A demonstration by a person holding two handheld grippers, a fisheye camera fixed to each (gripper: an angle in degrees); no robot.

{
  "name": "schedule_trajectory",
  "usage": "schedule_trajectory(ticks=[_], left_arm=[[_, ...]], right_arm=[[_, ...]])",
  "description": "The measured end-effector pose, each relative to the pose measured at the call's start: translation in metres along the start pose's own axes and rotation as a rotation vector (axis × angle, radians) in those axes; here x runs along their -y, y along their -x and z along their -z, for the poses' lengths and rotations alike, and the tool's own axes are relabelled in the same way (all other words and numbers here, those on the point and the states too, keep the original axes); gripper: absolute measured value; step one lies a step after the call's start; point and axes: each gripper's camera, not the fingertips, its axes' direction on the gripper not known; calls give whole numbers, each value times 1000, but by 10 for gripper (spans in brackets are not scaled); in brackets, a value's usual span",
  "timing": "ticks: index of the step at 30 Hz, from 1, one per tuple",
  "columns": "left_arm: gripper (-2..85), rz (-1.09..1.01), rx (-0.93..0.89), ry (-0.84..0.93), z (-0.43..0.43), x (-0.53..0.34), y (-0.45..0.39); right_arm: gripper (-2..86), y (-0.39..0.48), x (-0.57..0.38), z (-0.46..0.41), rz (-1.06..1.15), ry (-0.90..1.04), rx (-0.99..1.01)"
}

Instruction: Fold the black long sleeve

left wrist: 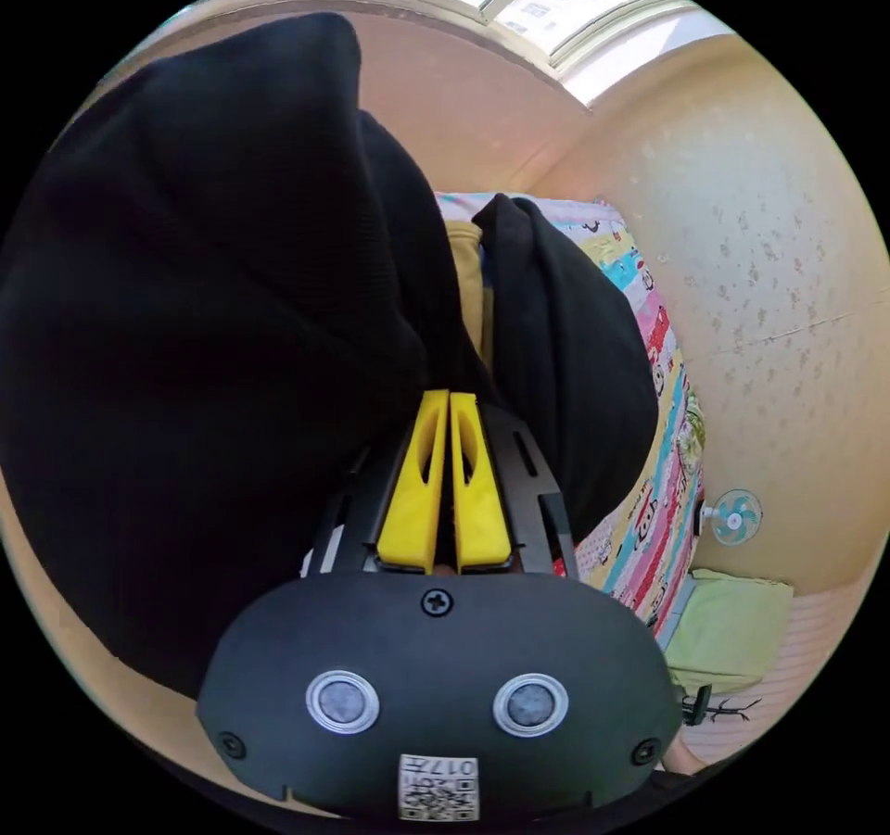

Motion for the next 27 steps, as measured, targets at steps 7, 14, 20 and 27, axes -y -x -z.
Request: schedule_trajectory(ticks=[7, 14, 20, 27], left_arm=[[-6, -12, -8, -33, 23, -4, 9], [-6, 1, 16, -42, 43, 2, 16], [-5, 13, 6, -80, 63, -2, 33], [5, 26, -68, -251, 130, -45, 73]], right_arm=[[5, 191, 68, -42, 449, 11, -41], [4, 556, 67, -103, 1219, -84, -110], [4, 783, 32, -206, 1684, -6, -129], [2, 814, 58, -354, 1757, 142, -310]])
